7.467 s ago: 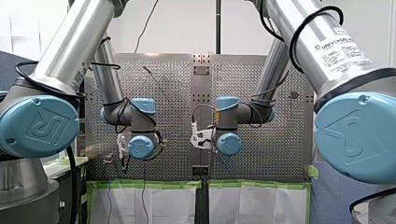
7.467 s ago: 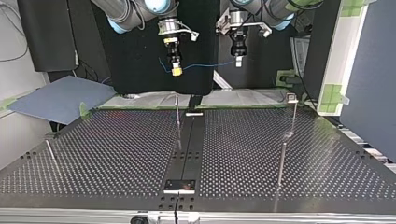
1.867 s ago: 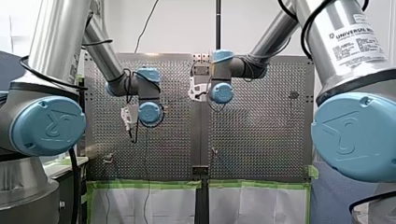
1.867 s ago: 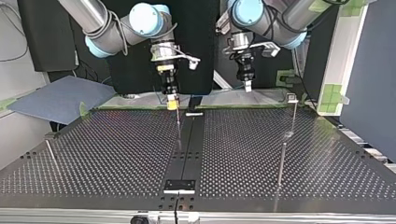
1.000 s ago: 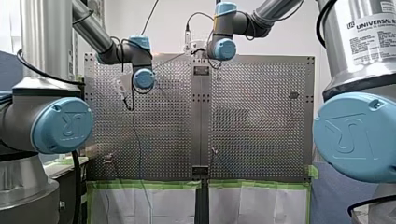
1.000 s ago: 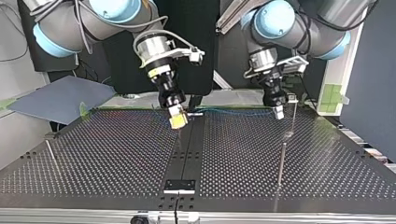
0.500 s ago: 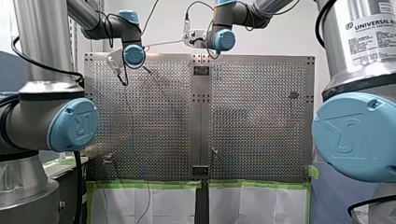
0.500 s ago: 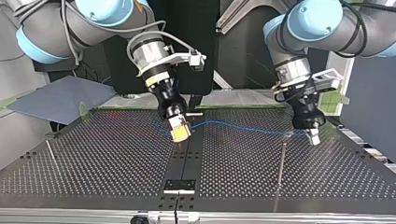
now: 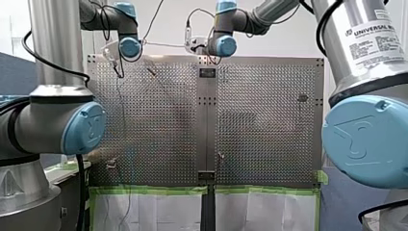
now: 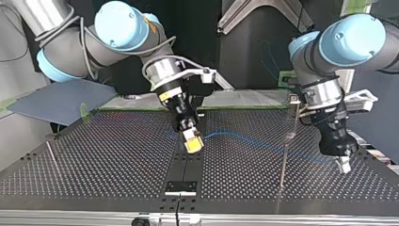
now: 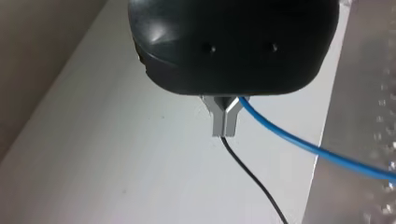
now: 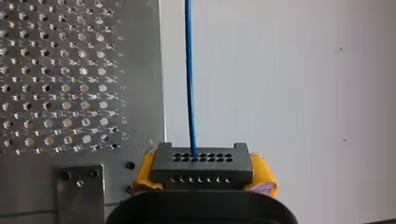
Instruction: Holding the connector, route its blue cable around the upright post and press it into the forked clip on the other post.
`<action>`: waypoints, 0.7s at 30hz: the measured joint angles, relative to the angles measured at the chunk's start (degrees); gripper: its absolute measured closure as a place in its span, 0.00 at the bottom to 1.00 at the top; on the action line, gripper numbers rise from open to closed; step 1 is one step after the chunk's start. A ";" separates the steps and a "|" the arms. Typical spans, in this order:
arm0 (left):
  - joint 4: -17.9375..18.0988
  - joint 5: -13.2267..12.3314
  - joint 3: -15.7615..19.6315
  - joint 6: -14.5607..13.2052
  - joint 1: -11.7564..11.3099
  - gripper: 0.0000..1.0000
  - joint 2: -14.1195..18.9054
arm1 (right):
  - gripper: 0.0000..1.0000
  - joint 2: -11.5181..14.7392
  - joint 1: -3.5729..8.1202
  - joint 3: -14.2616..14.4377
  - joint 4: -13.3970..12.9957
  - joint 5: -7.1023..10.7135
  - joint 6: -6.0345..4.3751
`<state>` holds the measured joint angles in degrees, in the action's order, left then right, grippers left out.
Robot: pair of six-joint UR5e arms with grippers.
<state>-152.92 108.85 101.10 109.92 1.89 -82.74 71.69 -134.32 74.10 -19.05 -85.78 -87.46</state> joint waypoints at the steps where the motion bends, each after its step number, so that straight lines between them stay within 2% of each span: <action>1: -0.11 -0.57 -0.57 0.26 -0.55 1.00 -0.54 | 1.00 -0.49 0.00 -0.48 0.04 -0.01 -0.04; 9: -0.26 -3.67 -4.10 1.79 -3.61 1.00 -4.05 | 1.00 -3.61 0.31 -3.61 -0.32 0.06 -0.55; 15: -0.16 -6.14 -6.92 2.19 -4.50 1.00 -6.89 | 1.00 -6.17 0.52 -6.16 -0.41 0.15 -0.82; 21: -0.15 -7.00 -8.33 2.45 -4.86 1.00 -9.37 | 1.00 -8.85 0.48 -8.46 -0.13 0.14 -0.95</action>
<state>-153.07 101.85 92.77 112.37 -2.97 -92.11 62.84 -133.84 65.64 -19.18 -85.63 -88.41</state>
